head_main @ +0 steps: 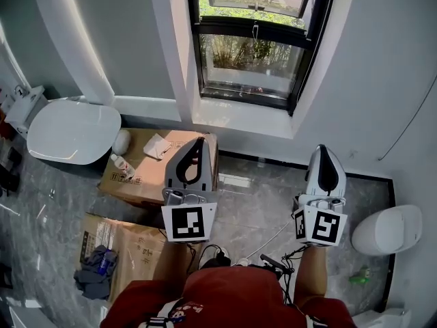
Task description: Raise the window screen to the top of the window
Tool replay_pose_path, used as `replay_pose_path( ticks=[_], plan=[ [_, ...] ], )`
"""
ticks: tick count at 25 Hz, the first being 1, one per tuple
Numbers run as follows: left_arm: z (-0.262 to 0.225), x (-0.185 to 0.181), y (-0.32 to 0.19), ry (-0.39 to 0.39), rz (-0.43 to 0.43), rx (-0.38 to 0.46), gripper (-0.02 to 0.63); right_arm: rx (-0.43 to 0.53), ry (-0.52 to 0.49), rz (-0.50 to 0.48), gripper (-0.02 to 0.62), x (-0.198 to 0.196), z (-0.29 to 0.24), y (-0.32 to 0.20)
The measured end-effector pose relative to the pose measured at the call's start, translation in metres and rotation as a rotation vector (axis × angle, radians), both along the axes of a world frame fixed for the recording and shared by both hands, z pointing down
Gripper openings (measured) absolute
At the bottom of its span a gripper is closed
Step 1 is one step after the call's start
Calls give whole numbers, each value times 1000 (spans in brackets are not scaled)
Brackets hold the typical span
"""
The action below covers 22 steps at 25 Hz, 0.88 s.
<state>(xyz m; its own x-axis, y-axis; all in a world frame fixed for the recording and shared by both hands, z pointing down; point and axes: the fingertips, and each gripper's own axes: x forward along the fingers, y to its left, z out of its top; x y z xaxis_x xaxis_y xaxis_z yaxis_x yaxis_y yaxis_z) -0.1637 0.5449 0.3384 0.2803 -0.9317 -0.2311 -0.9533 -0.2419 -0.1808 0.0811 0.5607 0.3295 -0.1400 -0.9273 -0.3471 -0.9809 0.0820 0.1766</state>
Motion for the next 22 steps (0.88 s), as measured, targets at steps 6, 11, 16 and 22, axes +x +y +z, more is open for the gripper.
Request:
replay_pose_path(
  ticks=[6, 11, 16, 22],
  plan=[
    [5, -17, -11, 13, 19, -6, 6, 11, 16, 4, 11, -23, 2, -5],
    [11, -15, -16, 1, 54, -3, 6, -2, 18, 29, 11, -24, 8, -5],
    [16, -13, -25, -2, 67, -10, 6, -14, 33, 40, 11, -24, 14, -11],
    [23, -9, -43, 6, 70, -6, 6, -15, 42, 39, 11, -23, 22, -31]
  ],
)
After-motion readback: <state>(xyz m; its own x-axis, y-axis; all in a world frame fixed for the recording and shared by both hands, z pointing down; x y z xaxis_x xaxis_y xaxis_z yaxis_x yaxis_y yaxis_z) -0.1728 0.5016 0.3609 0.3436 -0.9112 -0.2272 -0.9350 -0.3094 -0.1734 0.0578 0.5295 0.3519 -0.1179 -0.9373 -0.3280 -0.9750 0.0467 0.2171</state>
